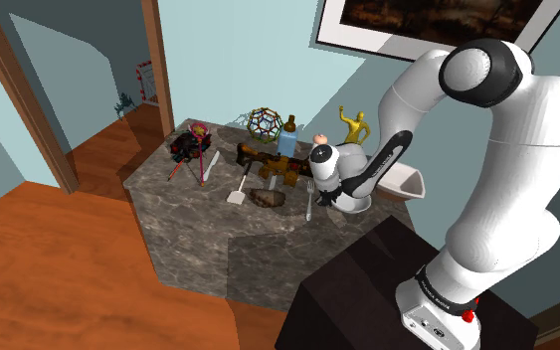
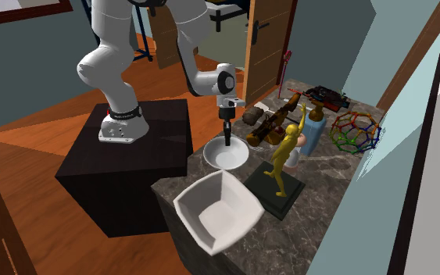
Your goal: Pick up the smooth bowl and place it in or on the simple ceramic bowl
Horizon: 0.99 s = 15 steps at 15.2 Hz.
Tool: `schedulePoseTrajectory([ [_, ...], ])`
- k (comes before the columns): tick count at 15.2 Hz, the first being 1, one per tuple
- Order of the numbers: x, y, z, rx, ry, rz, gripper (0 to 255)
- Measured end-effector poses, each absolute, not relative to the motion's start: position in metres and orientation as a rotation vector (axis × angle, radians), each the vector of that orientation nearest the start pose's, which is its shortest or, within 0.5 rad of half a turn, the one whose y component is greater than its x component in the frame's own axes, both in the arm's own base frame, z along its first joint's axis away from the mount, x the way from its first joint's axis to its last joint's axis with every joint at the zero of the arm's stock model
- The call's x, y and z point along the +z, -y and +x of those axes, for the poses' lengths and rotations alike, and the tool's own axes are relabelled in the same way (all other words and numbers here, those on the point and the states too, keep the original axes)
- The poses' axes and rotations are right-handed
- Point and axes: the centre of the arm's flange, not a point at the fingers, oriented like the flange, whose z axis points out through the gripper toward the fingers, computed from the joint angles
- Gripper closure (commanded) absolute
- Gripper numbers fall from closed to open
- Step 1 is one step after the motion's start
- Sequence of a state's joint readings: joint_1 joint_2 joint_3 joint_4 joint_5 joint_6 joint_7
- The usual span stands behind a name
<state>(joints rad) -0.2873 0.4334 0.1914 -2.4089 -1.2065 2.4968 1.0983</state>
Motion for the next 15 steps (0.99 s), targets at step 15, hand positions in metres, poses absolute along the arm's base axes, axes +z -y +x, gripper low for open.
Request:
schedulePoseTrajectory([
  [15, 0.178, 0.027, 0.443, 0.008, 0.133, 2.620, 255],
])
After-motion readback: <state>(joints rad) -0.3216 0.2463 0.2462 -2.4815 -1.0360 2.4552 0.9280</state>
